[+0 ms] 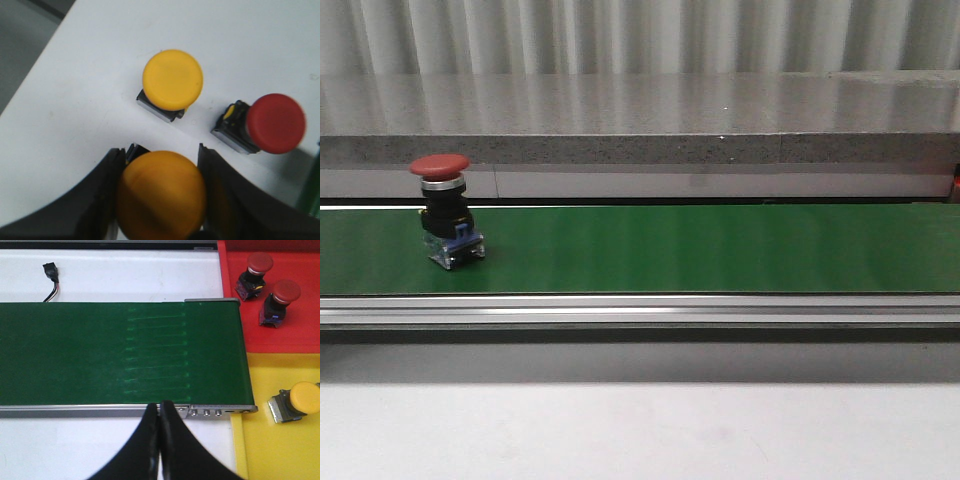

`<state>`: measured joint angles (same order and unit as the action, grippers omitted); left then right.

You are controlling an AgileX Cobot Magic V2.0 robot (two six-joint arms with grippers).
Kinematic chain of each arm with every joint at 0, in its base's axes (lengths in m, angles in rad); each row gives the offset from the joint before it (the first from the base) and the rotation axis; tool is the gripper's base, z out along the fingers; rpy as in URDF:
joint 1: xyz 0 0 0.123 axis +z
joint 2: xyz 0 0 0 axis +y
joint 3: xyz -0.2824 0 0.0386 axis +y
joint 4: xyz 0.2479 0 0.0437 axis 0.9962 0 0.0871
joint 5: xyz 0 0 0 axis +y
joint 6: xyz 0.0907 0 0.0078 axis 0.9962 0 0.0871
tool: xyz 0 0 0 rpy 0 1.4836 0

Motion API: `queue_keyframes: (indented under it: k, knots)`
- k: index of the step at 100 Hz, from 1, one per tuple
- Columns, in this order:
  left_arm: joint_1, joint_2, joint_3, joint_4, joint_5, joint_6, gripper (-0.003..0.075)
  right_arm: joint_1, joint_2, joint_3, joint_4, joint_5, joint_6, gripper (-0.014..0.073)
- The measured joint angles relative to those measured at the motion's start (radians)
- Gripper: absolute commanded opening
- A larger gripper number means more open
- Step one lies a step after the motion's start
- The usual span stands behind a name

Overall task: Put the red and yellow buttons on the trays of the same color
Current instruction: 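Move the left gripper down over a yellow push-button on the table, then grasp the yellow push-button with the left gripper and lower it onto the belt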

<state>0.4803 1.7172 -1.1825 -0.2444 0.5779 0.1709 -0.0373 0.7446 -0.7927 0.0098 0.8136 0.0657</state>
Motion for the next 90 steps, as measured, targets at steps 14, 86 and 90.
queue_keyframes:
  k: [14,86,90]
  knots:
    - [-0.012,-0.113,0.0,-0.021,0.061,0.0,-0.002,0.0,0.0,0.0,0.0,0.0,0.0,-0.0067]
    - [-0.32,-0.258,0.075,-0.026,0.167,0.0,-0.002,0.0,0.0,0.0,0.0,0.0,0.0,-0.0067]
    - [-0.323,-0.258,0.086,-0.026,0.161,0.0,-0.002,0.0,0.0,0.0,0.0,0.0,0.0,-0.0067]
